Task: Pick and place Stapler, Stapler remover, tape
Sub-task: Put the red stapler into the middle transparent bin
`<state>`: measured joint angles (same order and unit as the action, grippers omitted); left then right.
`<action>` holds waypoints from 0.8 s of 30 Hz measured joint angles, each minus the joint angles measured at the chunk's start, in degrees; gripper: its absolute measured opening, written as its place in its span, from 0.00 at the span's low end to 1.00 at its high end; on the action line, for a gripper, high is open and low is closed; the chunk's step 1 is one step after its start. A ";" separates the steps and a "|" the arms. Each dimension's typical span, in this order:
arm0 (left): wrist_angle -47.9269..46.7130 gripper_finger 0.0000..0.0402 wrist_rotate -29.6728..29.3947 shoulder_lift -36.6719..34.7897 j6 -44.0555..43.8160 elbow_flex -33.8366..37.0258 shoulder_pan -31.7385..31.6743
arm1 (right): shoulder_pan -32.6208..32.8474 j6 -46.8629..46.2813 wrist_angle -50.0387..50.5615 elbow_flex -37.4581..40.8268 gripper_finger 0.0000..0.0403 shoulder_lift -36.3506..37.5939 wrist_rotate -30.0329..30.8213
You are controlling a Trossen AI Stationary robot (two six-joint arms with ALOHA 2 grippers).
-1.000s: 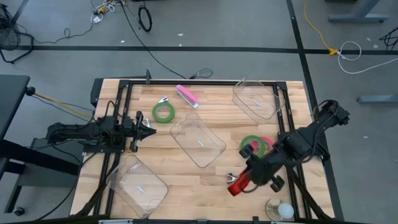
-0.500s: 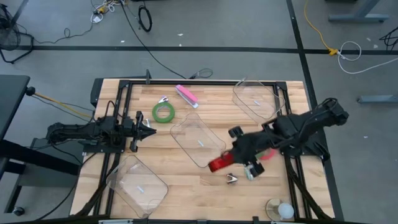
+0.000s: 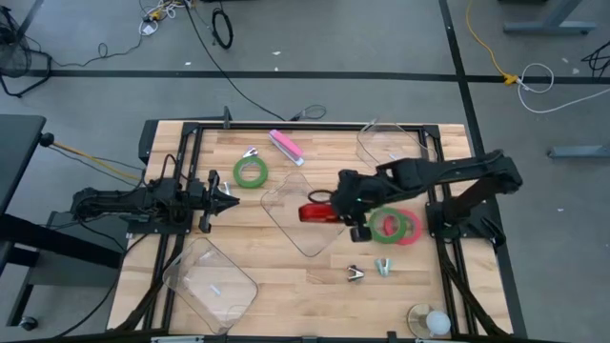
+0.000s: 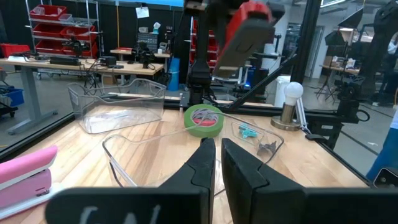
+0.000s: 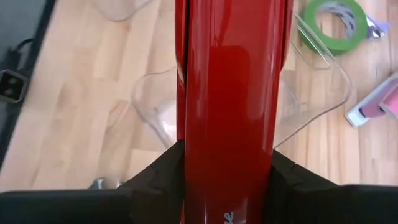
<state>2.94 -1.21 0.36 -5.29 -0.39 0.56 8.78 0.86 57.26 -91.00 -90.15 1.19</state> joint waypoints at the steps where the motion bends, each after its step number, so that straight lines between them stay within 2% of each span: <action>1: 0.00 0.07 0.00 -0.01 0.00 0.00 0.00 | -0.52 -0.29 -0.39 0.00 0.35 -0.72 -0.13; 7: 0.00 0.07 0.00 0.00 -0.01 -0.01 0.00 | -3.30 -0.38 -2.55 0.00 0.35 -5.41 -0.81; 12: 0.00 0.07 0.00 0.00 -0.01 -0.01 0.00 | -5.27 -4.79 -4.28 0.00 0.35 -7.45 -1.93; 18: 0.00 0.07 0.00 0.00 -0.01 0.01 0.00 | -7.69 -6.44 -9.41 0.01 0.35 -7.87 -3.71; 24: -0.02 0.07 0.00 0.00 -0.01 -0.01 0.00 | -9.91 -11.27 -9.70 0.02 0.35 -8.02 -3.67</action>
<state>2.92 -1.21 0.36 -5.30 -0.40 0.56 -1.13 -10.41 47.57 -90.98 -98.18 -2.48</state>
